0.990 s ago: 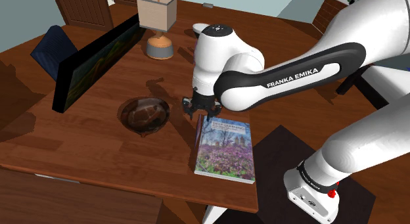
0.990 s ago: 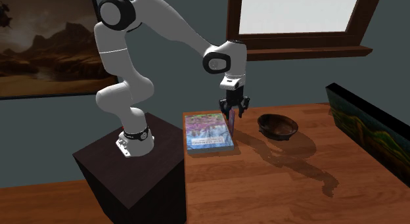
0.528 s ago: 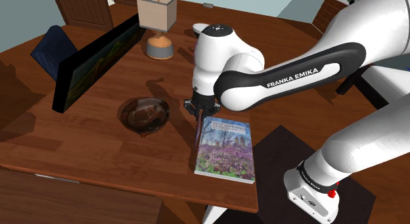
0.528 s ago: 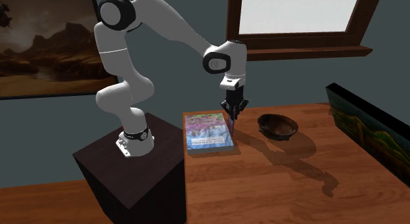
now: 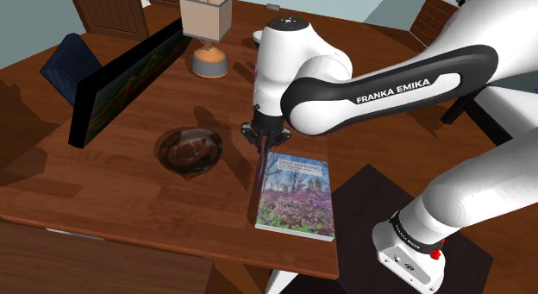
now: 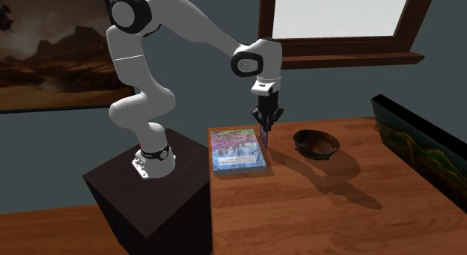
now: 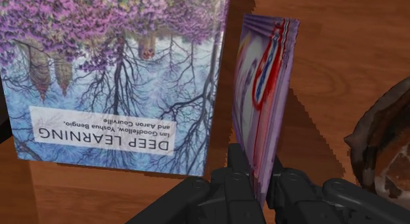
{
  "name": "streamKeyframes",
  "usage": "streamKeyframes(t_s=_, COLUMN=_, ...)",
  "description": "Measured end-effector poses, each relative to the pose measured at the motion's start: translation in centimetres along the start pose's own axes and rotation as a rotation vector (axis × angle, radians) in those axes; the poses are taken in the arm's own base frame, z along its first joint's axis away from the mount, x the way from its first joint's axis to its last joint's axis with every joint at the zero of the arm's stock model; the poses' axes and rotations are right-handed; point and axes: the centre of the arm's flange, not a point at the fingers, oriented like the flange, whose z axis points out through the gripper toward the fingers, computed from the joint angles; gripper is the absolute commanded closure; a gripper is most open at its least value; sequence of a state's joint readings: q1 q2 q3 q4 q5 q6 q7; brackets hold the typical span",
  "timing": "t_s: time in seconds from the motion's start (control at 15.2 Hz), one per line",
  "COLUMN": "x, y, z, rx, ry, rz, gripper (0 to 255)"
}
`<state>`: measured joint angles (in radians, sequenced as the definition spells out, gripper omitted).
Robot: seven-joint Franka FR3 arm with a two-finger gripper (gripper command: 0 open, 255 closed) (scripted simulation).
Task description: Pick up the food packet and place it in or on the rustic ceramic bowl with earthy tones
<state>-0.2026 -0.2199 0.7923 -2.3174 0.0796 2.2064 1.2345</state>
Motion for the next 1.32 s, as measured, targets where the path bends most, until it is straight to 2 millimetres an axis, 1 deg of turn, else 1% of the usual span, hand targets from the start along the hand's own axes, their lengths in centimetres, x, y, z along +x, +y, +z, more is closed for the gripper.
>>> streamKeyframes(t_s=1.32, x=1.1, y=-0.1, z=-10.5, rx=0.0, ry=0.0, rz=0.0, gripper=255)
